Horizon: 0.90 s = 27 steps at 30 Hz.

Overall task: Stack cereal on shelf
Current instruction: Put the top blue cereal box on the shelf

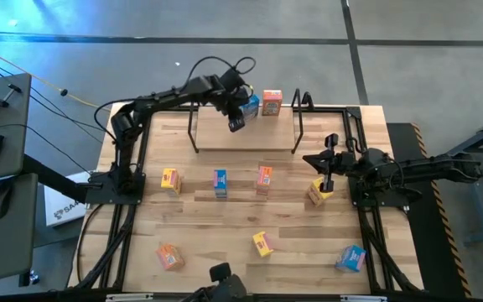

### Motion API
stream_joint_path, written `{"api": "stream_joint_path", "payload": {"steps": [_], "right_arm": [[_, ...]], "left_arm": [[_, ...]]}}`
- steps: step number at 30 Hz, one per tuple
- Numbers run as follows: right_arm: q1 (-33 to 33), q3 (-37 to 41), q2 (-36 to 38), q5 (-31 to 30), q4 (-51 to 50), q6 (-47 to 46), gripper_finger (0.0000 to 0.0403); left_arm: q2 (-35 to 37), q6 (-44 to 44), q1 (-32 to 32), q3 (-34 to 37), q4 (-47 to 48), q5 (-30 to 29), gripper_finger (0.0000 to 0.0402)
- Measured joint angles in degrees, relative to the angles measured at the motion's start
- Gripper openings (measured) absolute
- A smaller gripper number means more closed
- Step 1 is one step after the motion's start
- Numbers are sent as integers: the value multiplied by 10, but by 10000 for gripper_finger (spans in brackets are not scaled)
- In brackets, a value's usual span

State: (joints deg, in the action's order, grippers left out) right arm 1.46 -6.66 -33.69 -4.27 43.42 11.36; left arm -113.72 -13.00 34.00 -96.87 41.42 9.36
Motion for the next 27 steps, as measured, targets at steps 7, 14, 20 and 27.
{"api": "stream_joint_path", "payload": {"steps": [7, 14, 20, 27], "right_arm": [[0, 0, 0, 0, -7, -4, 0], [0, 0, 0, 0, -8, -6, 0], [0, 0, 0, 0, -8, -6, 0], [0, 0, 0, 0, -11, -6, 0]], "left_arm": [[45, 86, 1, 148, -220, -24, 22], [49, 113, 10, 185, -284, -65, 21], [49, 114, 17, 185, -298, -86, 21], [50, 107, 10, 185, -269, -86, 21]]}}
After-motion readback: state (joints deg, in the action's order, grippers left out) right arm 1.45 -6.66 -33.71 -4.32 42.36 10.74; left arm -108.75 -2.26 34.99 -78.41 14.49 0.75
